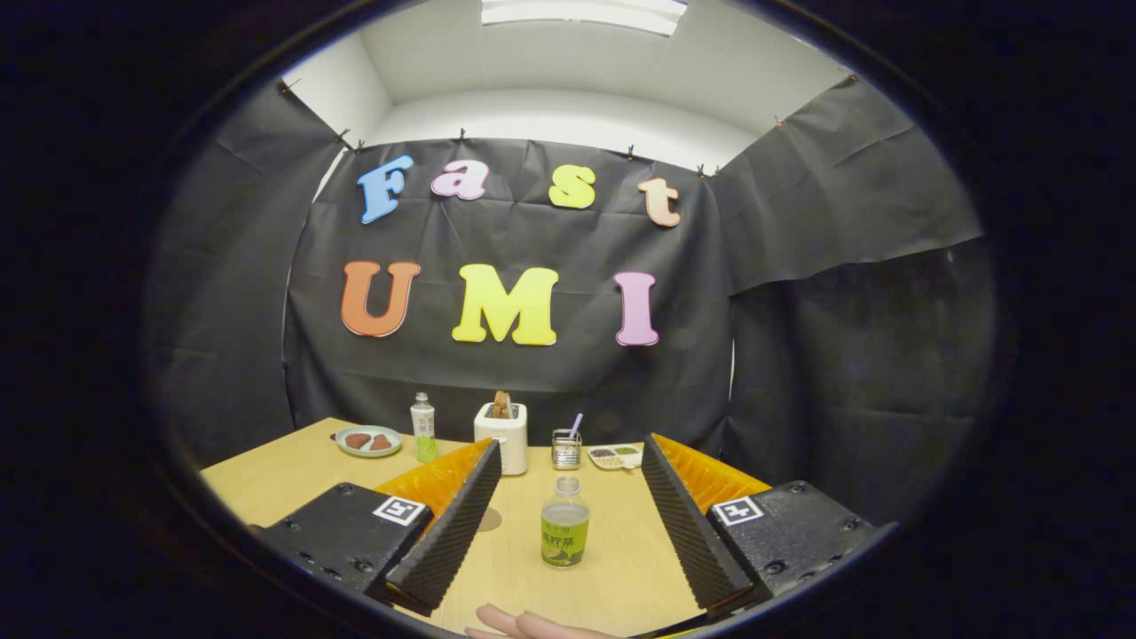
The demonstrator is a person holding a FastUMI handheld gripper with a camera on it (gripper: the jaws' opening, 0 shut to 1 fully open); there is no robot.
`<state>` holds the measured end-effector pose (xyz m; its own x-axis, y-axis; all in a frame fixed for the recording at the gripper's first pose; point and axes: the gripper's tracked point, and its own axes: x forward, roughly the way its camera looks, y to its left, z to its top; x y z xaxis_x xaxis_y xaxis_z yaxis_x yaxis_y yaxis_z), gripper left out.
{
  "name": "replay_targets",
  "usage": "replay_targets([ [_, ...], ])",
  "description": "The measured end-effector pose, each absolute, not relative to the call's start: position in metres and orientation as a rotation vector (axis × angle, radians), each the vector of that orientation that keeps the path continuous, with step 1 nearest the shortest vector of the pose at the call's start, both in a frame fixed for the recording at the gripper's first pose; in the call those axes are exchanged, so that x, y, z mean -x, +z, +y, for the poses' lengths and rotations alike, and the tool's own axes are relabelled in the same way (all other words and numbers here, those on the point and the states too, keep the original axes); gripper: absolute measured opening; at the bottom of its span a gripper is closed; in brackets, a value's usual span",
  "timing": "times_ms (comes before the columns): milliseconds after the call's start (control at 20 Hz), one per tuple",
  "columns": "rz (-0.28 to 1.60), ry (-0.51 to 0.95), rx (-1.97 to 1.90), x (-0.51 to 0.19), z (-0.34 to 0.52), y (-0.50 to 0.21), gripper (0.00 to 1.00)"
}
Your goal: Take the bottle from table, then pour the juice into the cup, finally place the bottle on the coaster
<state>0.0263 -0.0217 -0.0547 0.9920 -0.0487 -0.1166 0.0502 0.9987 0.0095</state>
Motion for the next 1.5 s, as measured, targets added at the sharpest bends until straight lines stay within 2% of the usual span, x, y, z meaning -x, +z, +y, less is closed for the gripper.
replay_targets([
  [450, 0.189, -0.039, -0.024, -0.056, -0.028, -0.106, 1.0],
  [1000, 0.312, 0.013, -0.019, -0.116, -0.029, -0.205, 1.0],
  [1250, 0.287, 0.086, -0.013, -0.134, -0.013, -0.223, 1.0],
  [1500, 0.279, 0.078, 0.0, -0.152, -0.012, -0.245, 1.0],
])
